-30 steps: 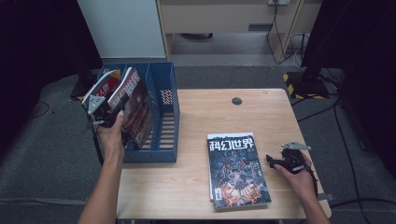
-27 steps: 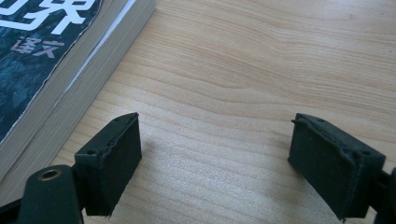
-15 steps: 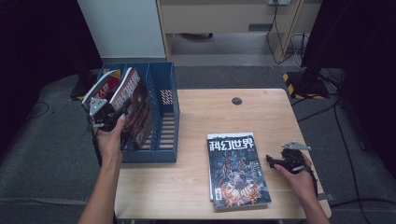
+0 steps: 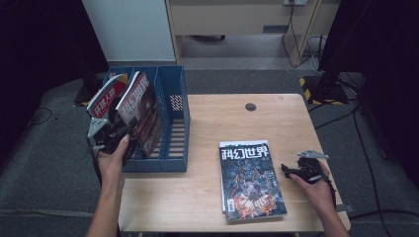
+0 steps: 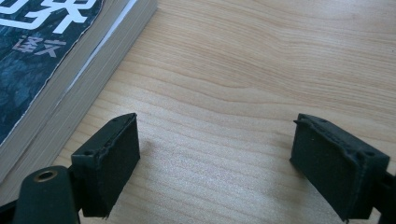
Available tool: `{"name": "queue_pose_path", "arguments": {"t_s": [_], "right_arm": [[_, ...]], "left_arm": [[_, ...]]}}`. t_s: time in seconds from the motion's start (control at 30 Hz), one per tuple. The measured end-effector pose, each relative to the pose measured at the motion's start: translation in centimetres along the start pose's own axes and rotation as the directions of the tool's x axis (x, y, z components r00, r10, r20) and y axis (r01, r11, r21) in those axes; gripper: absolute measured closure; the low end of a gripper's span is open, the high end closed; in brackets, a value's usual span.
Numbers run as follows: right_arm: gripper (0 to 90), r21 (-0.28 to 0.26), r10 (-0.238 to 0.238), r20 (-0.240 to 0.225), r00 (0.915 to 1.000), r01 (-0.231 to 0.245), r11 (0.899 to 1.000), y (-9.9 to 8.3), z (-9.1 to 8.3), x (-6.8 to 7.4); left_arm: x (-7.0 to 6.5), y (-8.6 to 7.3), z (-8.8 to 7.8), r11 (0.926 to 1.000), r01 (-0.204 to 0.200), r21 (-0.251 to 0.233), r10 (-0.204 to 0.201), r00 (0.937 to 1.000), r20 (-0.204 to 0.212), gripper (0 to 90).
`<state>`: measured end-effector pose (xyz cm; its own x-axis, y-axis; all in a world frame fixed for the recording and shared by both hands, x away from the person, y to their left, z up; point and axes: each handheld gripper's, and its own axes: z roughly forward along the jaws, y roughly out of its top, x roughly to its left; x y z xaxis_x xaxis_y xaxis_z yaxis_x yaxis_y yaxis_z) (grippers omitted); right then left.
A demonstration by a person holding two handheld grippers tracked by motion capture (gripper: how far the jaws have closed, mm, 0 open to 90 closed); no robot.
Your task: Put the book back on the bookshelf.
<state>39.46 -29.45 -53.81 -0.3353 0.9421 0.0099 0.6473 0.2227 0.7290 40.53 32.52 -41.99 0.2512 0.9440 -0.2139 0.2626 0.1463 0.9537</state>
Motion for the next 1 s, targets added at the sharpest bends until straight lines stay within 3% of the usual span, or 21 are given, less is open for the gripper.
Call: {"name": "queue_pose_path", "arguments": {"t_s": [0.37, 0.57, 0.73, 0.87, 1.0], "right_arm": [[12.5, 0.004, 0.0, 0.0, 1.0, 0.0, 1.0, 0.0, 0.1, 0.2], [11.4, 0.007, 0.003, 0.0, 1.0, -0.003, 1.0, 0.1, 0.1, 0.2], [18.0, -0.009, -0.002, -0.017, 0.9999, 0.001, 1.0, 0.3, -0.4, 0.1], [31.9, -0.066, 0.01, -0.027, 0.9996, -0.012, 0.998, 0.8, -1.4, 0.1], [45.0, -0.105, -0.018, -0.068, 0.9975, 0.011, 0.994, 1.3, -2.2, 0.6]], "left_arm": [[-0.9, -1.7, -2.2, 0.9985, -0.018, 0.052, 0.02, 0.9988, -0.044, 37.4], [-1.8, -2.5, -3.2, 0.996, -0.039, 0.08, 0.04, 0.9991, -0.011, 37.1], [-2.6, -2.8, -3.6, 0.9962, -0.026, 0.084, 0.024, 0.9996, 0.017, 35.5], [-3.7, -3.1, -3.8, 0.9911, -0.073, 0.112, 0.068, 0.9966, 0.048, 33.9], [-4.9, -3.5, -3.8, 0.982, -0.12, 0.147, 0.107, 0.9901, 0.09, 31.7]]}}
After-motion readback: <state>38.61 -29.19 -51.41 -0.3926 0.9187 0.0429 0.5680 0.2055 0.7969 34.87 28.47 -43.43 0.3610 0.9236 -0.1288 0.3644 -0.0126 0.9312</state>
